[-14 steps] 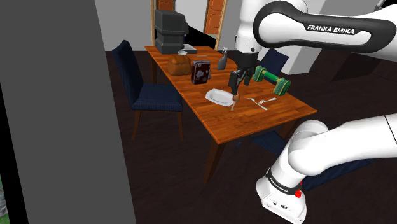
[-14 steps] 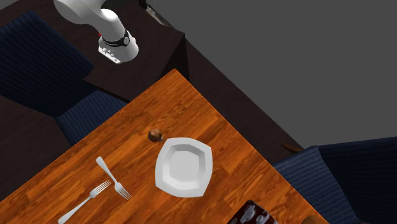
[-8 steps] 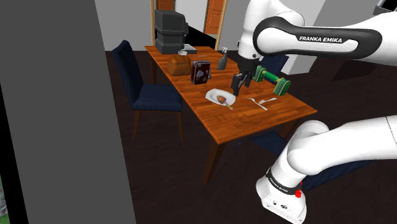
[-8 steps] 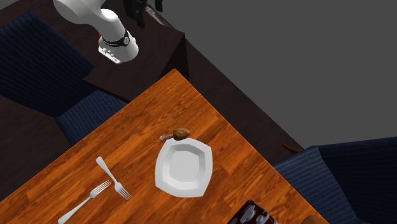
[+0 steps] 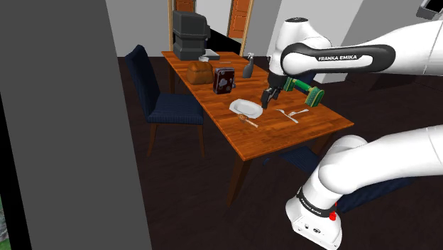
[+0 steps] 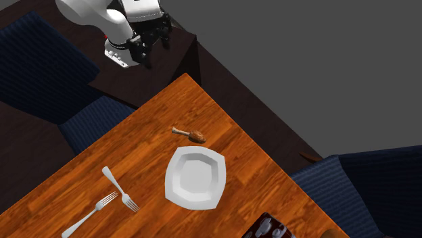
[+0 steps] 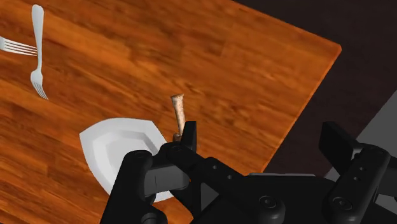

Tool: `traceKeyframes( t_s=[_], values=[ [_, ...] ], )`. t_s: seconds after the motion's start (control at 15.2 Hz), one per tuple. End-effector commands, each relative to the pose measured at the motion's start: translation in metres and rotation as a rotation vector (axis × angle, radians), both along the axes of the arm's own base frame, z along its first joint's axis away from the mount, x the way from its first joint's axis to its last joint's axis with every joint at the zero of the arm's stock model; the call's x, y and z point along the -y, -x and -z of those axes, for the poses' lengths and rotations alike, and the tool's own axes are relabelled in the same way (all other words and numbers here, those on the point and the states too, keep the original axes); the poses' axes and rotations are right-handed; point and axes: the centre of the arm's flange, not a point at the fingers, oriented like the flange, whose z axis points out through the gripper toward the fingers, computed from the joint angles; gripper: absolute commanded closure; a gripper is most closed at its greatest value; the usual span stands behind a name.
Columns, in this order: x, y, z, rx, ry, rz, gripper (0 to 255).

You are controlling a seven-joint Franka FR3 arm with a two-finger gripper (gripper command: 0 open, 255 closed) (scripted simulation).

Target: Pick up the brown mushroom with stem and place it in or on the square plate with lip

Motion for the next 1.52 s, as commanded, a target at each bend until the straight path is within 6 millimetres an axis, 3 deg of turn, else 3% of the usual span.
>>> traceKeyframes(
  t_s=[0.0,1.06,1.45],
  values=[
    [0.023,-0.003,0.013,0.019,0.004,-0.011,0],
    [0.196,-0.052,0.109,0.153,0.03,-0.088,0],
    [0.207,-0.059,0.138,0.158,0.031,-0.09,0]
  ],
)
